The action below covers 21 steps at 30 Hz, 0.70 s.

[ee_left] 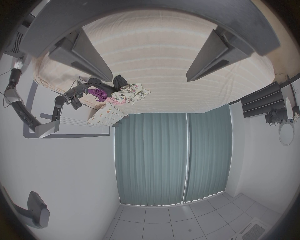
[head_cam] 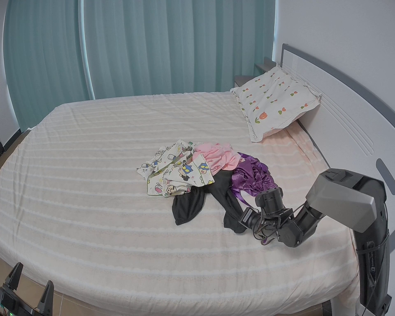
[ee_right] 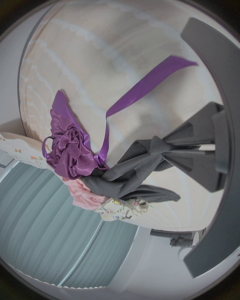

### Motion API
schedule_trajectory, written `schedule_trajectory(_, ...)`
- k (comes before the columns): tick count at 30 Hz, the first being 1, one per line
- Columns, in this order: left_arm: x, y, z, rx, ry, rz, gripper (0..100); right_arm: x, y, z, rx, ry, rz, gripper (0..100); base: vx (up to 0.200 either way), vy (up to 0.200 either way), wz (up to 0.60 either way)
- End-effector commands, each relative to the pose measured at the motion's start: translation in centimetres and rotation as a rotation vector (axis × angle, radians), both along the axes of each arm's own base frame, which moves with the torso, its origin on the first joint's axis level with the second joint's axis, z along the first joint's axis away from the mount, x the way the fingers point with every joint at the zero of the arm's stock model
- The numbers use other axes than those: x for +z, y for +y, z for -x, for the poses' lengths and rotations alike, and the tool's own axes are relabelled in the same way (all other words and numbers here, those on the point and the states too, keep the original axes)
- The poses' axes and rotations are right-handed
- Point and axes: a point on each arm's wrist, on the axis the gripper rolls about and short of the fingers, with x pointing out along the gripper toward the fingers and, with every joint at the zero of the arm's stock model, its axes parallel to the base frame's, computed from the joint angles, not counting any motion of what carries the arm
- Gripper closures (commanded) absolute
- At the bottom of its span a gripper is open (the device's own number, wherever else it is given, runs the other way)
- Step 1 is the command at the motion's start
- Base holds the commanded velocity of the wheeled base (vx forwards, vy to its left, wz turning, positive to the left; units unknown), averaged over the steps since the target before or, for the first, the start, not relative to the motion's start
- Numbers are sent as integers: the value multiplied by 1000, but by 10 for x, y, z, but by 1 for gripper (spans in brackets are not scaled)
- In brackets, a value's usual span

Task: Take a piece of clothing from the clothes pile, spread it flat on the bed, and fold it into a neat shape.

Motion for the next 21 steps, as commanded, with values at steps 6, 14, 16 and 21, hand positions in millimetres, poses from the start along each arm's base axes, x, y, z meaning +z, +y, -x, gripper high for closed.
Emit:
schedule_trajectory(6,-4,0,0,0,-6,-16,0,47,-34,71,-2,-37,-144,100,0,0,0)
schedule_trajectory(14,-3,-1,0,-43,-18,-81,0,63,-44,89,-10,-68,-262,100,0,0,0)
schedule_trajectory(16,-3,-1,0,-40,-17,-78,0,65,-44,89,-3,-79,-273,100,0,0,0)
schedule_trajectory(21,0,-1,1,-39,-30,-64,0,66,-48,87,12,-83,-294,100,0,0,0)
